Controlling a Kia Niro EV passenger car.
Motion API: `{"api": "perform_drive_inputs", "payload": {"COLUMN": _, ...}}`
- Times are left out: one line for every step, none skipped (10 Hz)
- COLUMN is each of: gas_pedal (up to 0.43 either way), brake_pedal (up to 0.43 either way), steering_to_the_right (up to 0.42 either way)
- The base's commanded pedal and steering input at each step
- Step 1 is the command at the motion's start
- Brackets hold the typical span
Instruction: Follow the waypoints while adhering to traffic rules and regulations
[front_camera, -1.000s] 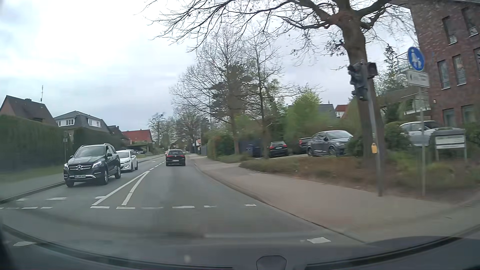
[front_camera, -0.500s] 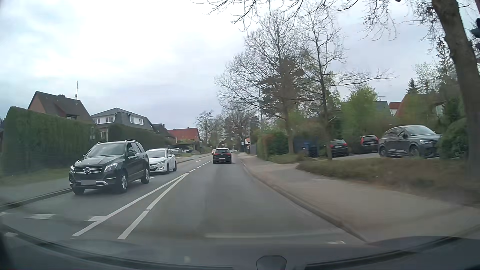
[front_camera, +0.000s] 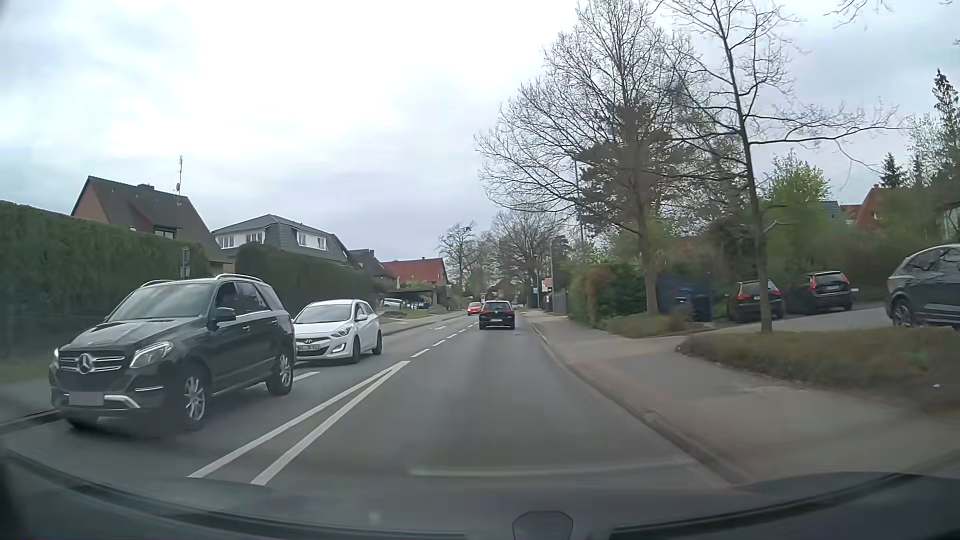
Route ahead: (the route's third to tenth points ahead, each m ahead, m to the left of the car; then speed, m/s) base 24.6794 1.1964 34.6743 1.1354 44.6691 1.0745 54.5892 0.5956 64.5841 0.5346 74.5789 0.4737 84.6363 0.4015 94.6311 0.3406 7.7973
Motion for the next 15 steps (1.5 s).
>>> {"api": "perform_drive_inputs", "payload": {"gas_pedal": 0.358, "brake_pedal": 0.0, "steering_to_the_right": -0.019}}
{"api": "perform_drive_inputs", "payload": {"gas_pedal": 0.37, "brake_pedal": 0.0, "steering_to_the_right": -0.008}}
{"api": "perform_drive_inputs", "payload": {"gas_pedal": 0.37, "brake_pedal": 0.0, "steering_to_the_right": -0.004}}
{"api": "perform_drive_inputs", "payload": {"gas_pedal": 0.39, "brake_pedal": 0.0, "steering_to_the_right": -0.003}}
{"api": "perform_drive_inputs", "payload": {"gas_pedal": 0.39, "brake_pedal": 0.0, "steering_to_the_right": -0.003}}
{"api": "perform_drive_inputs", "payload": {"gas_pedal": 0.39, "brake_pedal": 0.0, "steering_to_the_right": -0.003}}
{"api": "perform_drive_inputs", "payload": {"gas_pedal": 0.39, "brake_pedal": 0.0, "steering_to_the_right": -0.003}}
{"api": "perform_drive_inputs", "payload": {"gas_pedal": 0.398, "brake_pedal": 0.0, "steering_to_the_right": -0.003}}
{"api": "perform_drive_inputs", "payload": {"gas_pedal": 0.398, "brake_pedal": 0.0, "steering_to_the_right": -0.002}}
{"api": "perform_drive_inputs", "payload": {"gas_pedal": 0.398, "brake_pedal": 0.0, "steering_to_the_right": 0.0}}
{"api": "perform_drive_inputs", "payload": {"gas_pedal": 0.398, "brake_pedal": 0.0, "steering_to_the_right": 0.0}}
{"api": "perform_drive_inputs", "payload": {"gas_pedal": 0.398, "brake_pedal": 0.0, "steering_to_the_right": 0.0}}
{"api": "perform_drive_inputs", "payload": {"gas_pedal": 0.398, "brake_pedal": 0.0, "steering_to_the_right": 0.002}}
{"api": "perform_drive_inputs", "payload": {"gas_pedal": 0.398, "brake_pedal": 0.0, "steering_to_the_right": 0.003}}
{"api": "perform_drive_inputs", "payload": {"gas_pedal": 0.398, "brake_pedal": 0.0, "steering_to_the_right": 0.004}}
